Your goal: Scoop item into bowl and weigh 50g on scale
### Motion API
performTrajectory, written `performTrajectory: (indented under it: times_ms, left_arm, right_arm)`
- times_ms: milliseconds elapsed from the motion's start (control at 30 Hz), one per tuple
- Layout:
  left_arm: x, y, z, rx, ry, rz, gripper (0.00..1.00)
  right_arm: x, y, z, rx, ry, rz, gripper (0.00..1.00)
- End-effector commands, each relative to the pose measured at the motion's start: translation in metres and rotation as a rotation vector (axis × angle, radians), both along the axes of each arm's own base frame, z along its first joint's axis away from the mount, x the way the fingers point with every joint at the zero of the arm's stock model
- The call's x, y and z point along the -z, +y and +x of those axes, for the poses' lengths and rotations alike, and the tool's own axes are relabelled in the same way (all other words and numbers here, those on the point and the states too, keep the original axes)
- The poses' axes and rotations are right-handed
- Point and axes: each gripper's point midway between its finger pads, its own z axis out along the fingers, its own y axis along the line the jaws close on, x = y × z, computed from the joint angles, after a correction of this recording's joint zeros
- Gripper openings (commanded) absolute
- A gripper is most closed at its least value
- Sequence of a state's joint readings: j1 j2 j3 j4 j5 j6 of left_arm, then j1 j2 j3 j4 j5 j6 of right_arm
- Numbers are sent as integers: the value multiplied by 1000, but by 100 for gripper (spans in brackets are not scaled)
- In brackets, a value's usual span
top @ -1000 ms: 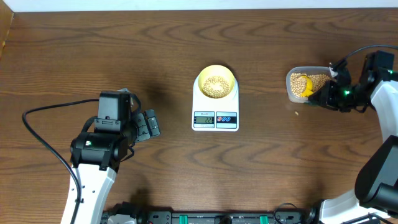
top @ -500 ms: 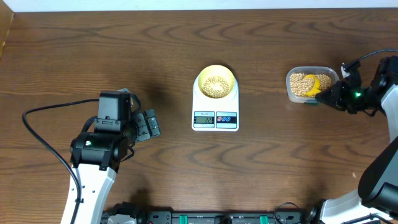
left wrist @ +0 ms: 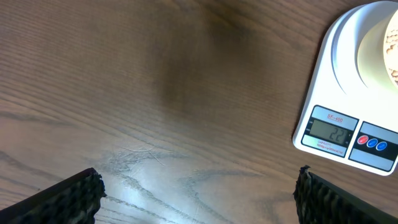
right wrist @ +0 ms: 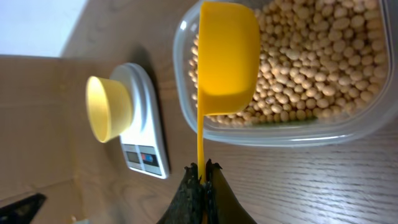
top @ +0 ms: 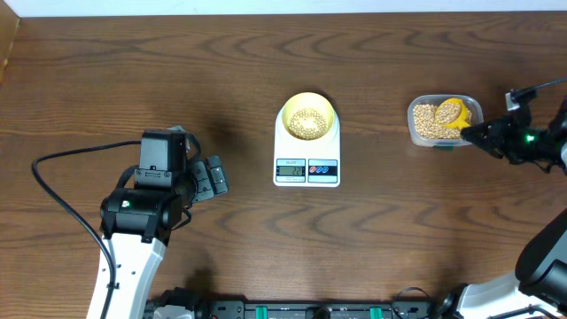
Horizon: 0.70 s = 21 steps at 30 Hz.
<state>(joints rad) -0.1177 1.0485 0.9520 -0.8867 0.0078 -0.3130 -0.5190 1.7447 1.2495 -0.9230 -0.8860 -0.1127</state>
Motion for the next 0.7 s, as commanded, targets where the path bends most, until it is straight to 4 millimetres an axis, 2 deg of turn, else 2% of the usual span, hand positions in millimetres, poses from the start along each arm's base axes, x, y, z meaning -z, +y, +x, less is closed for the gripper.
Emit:
performTrajectory:
  times_ms: [0,333,500,667]
  left_arm:
    - [1,5,0,-6,5,20,100]
    - [1,5,0,-6,5,20,100]
    - [1,5,0,-6,5,20,100]
    - [1,5,0,-6,5,20,100]
  right_arm:
    - [-13,4,3,9,-50,118,1]
    - [-40,19,6,-24,-137,265,1]
    - [-53,38,8,-73,-173,339,1]
    - [-57,60,8,-128,-165,373,1]
